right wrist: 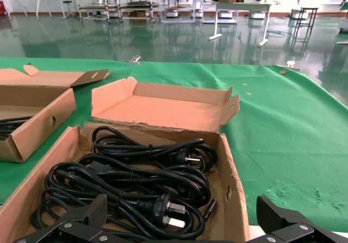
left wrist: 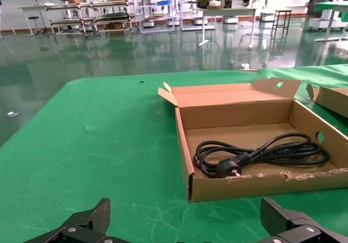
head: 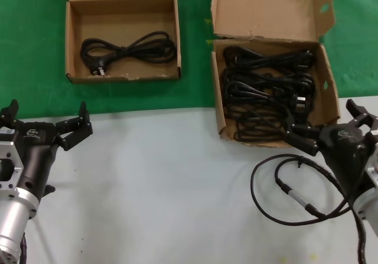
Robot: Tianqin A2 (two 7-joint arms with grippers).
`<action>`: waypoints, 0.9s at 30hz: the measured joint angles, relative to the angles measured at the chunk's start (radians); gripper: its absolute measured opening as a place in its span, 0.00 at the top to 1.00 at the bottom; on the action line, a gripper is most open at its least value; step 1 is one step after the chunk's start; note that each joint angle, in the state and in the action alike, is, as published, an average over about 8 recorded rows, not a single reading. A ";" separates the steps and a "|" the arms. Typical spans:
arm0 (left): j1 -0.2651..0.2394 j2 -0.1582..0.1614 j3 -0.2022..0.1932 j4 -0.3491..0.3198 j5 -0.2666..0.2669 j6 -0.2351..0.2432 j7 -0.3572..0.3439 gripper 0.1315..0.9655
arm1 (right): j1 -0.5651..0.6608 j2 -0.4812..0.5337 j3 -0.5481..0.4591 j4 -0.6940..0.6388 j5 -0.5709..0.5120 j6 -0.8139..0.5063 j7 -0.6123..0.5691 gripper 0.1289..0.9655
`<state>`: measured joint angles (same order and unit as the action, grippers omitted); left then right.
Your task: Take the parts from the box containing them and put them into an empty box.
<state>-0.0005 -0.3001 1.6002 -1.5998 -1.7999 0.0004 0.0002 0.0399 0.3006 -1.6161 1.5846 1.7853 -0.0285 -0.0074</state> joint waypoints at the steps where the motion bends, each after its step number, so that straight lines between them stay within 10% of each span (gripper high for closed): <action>1: 0.000 0.000 0.000 0.000 0.000 0.000 0.000 0.00 | 0.000 0.000 0.000 0.000 0.000 0.000 0.000 0.00; 27: 0.000 0.000 0.000 0.000 0.000 0.000 0.000 0.00 | 0.000 0.000 0.000 0.000 0.000 0.000 0.000 0.00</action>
<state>-0.0005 -0.3001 1.6002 -1.5998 -1.7999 0.0004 0.0002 0.0399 0.3006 -1.6161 1.5846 1.7853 -0.0285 -0.0074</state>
